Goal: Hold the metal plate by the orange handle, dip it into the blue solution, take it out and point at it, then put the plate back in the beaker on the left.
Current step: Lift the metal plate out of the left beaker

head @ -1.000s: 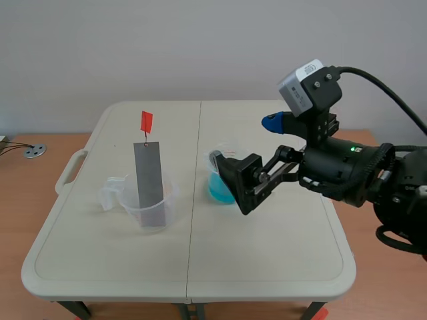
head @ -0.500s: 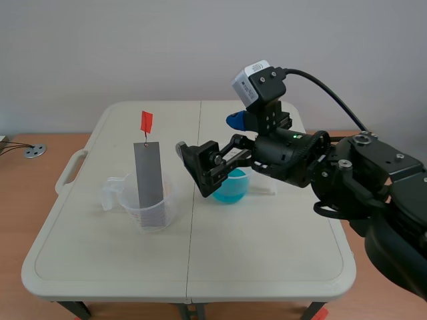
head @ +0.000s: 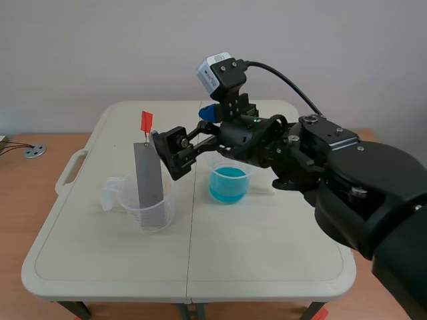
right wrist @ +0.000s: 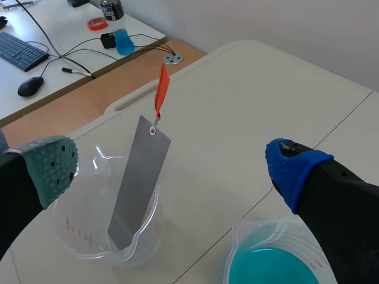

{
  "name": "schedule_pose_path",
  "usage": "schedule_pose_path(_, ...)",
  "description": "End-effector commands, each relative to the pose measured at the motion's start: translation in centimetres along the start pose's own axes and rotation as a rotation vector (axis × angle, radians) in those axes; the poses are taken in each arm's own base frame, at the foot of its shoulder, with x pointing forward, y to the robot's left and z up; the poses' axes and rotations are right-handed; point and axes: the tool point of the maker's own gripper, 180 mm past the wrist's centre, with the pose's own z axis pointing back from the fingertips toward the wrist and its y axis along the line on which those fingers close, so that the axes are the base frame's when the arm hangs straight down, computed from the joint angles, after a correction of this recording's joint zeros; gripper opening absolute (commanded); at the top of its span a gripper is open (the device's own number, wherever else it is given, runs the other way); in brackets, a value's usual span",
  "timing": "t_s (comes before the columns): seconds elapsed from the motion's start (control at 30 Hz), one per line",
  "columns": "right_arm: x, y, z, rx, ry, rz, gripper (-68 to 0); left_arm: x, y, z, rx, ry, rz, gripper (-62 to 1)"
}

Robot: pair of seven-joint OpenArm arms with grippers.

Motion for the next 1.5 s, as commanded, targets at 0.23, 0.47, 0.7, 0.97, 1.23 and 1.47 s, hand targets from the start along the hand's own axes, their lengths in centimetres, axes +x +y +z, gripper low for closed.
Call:
schedule_pose_path(0.23,3.3,0.7,-3.2,0.054,-0.053,0.016,-1.2,0.2,-0.3,0.1,-0.010,-0.010,0.004,-58.6)
schedule_pose_path(0.47,3.0,1.2,-5.4,0.073,-0.014,0.001,-1.2,0.2,-0.3,0.1,-0.010,-0.009,0.004,-58.5)
schedule_pose_path(0.7,3.0,1.7,-7.1,0.091,0.013,-0.024,-1.2,0.2,-0.3,0.1,-0.010,-0.009,0.004,-58.5)
schedule_pose_path(0.97,3.2,2.5,-7.9,0.117,0.032,-0.027,-1.8,0.2,-0.3,0.1,-0.010,-0.010,0.004,-58.6)
schedule_pose_path(1.23,2.5,2.6,-7.8,0.118,0.067,-0.026,-15.5,0.3,-0.3,0.1,-0.010,-0.010,0.004,-58.6)
schedule_pose_path(1.47,2.4,2.6,-7.8,0.118,0.075,-0.026,-30.2,0.3,-0.3,0.1,-0.010,-0.010,0.004,-58.6)
